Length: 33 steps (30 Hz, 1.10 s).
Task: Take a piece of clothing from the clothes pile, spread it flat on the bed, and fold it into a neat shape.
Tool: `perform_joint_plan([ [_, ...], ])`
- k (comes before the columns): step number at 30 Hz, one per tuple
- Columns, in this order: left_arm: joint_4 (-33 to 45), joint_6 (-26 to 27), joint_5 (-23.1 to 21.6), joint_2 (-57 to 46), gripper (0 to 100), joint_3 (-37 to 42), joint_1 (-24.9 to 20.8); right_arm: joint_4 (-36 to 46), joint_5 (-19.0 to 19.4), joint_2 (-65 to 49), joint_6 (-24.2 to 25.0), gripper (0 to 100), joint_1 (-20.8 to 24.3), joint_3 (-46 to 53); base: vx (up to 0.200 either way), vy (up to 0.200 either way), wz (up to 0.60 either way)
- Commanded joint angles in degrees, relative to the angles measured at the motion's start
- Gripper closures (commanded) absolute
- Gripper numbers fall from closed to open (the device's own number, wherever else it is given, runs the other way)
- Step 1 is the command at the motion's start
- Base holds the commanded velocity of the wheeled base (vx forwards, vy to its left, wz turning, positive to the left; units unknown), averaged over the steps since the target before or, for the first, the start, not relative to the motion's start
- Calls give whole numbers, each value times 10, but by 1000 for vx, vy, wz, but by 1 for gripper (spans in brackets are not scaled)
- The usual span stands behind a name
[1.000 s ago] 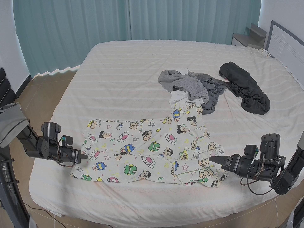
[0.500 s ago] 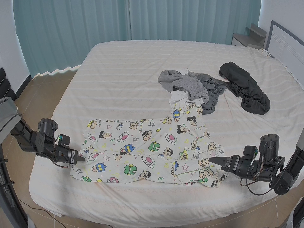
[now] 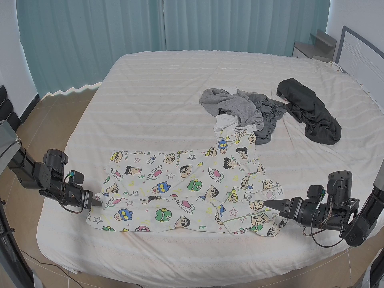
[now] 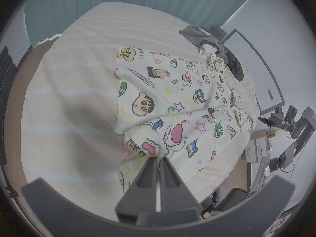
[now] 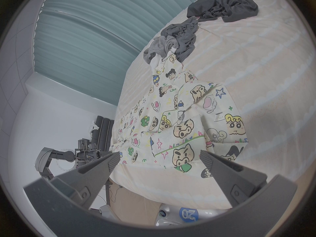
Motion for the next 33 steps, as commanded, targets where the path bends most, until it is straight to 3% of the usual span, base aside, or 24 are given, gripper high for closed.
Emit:
perform_joint_plan([
  [1,10,4,0,-8,100,0,6,0,1,8,-1,0,0,0,0,0,0],
  [19,59,24,1,-11,100,6,10,0,1,12,-1,0,0,1,0,0,0],
  [31,20,14,12,-5,100,1,11,0,1,15,-2,0,0,0,0,0,0],
  [32,20,13,12,-5,0,1,11,0,1,15,-2,0,0,0,0,0,0],
  [33,19,11,11,-5,0,0,10,0,1,15,-2,0,0,0,0,0,0],
])
